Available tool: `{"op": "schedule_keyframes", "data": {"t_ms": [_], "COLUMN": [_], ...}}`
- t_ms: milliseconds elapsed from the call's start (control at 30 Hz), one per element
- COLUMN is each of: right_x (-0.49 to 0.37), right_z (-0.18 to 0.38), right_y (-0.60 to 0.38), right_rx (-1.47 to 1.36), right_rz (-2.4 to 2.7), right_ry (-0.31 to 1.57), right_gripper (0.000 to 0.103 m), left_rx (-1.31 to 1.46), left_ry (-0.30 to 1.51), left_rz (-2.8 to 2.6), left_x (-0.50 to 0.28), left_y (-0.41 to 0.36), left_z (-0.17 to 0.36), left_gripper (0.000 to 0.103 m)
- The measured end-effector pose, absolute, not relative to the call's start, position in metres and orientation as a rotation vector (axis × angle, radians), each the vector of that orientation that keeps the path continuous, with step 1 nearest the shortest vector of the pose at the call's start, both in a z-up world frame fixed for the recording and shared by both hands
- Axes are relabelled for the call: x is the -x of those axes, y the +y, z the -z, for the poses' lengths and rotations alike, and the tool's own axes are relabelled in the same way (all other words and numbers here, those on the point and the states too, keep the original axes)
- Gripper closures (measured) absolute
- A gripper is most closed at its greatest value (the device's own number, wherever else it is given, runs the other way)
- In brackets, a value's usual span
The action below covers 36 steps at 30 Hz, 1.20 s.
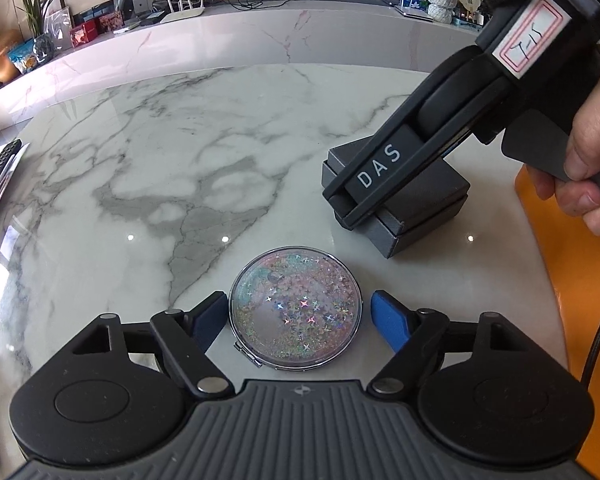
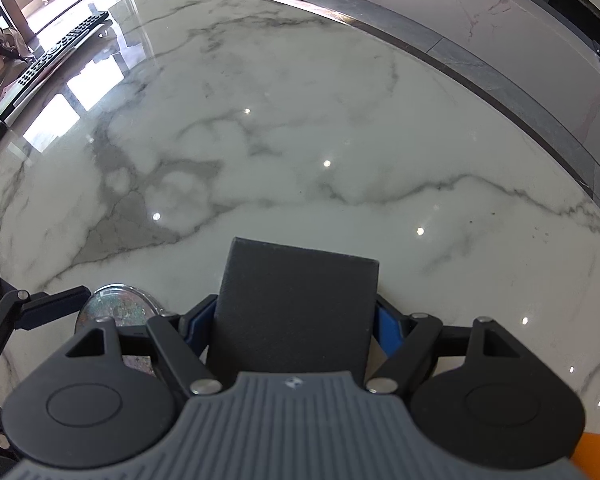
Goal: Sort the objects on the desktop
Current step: 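Grasp the black square box with the right tool while the left grasps the compact mirror, then carry the compact mirror over the orange box with the left tool while the right carries the black box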
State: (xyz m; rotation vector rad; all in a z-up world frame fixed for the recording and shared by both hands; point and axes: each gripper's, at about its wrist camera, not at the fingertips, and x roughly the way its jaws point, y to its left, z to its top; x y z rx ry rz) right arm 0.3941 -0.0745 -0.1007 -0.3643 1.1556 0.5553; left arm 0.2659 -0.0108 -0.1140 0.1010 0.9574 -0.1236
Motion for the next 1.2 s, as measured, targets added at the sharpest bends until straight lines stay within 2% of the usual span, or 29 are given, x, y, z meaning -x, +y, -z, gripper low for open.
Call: {"op": "schedule_keyframes", "data": {"t_ms": [600, 967, 1200], "right_x": [-0.391, -0.371, -0.335], "right_z": [0.090, 0.016, -0.056], "right_y": [-0.072, -0.088, -0.154], "right_rx": [0.364, 0.288, 0.225], "right_rz": [-0.549, -0.571, -0.536], "right_ry": [1.127, 1.004, 0.918], "right_gripper": [0.024, 0.024, 0.024], "left_rx": [-0.070, -0.068, -0.044], "left_ry": [0.906, 0.830, 0.751], "left_rz": [0.095, 0.130, 0.180], "left_x": [-0.263, -0.252, -0.242], "left_y": [-0.010, -0.017, -0.028], "left_z": [0.108, 0.069, 0.025], "left_gripper": [0.019, 0.019, 0.019]}}
